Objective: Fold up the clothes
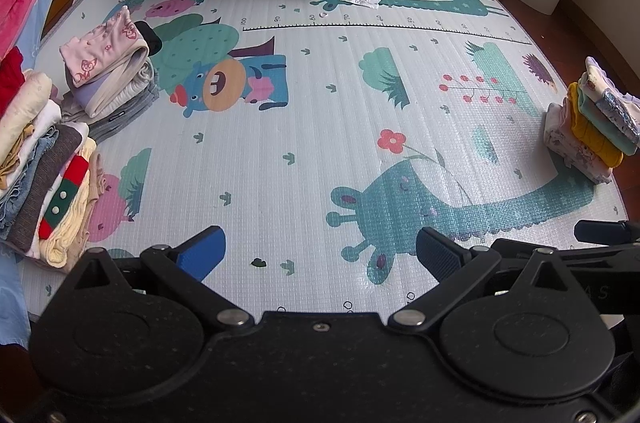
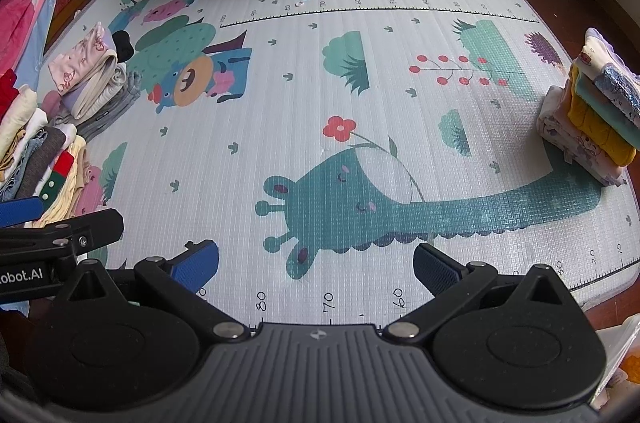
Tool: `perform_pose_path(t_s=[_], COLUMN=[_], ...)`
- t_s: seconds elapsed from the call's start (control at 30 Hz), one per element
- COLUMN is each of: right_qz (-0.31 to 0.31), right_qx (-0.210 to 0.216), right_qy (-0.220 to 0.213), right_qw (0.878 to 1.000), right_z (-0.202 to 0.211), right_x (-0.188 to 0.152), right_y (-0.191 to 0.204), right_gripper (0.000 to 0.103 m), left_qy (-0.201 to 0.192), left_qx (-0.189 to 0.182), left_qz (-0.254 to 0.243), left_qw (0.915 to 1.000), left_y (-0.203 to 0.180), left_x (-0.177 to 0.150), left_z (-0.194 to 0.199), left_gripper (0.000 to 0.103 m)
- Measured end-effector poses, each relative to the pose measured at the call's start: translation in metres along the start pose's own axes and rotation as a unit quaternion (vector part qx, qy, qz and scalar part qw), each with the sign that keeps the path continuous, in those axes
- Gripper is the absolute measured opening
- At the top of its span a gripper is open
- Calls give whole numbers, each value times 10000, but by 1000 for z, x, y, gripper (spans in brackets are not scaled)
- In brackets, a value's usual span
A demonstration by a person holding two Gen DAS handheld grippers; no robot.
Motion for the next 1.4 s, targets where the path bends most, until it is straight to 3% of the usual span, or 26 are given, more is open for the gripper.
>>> perform_pose_path(t_s=[0.53, 0.8, 1.17, 1.4], right_qz=[61, 190, 475, 997], right_qx=[45, 123, 642, 1178], right_qy=[-12, -70, -141, -375], right_qw=[10000, 9997, 9967, 9873], right_z=[2, 3, 11, 30], right_x=[2, 7, 23, 47], right_y=[6, 18, 59, 109], right_gripper=[103, 103, 103, 103], left_qy=[10, -112, -141, -266], left_qx=[8, 26, 95, 208], left_qz=[5, 252, 892, 1650], left_qw=[10000, 9996, 9959, 9857], left_y=[3, 18, 59, 110], left_x=[0, 9, 12, 18], left_z=[0, 9, 14, 24], left_gripper=[102, 102, 102, 102])
Point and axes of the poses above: each gripper's, at about its wrist camera, not at the fingertips, and z roughly against the way its jaws point, y to its left, x to its top, the point moved 10 cm from there along -z, roughly the way its jaws point, and after that the axes turned 1 degree about y, right-handed, at the moved point
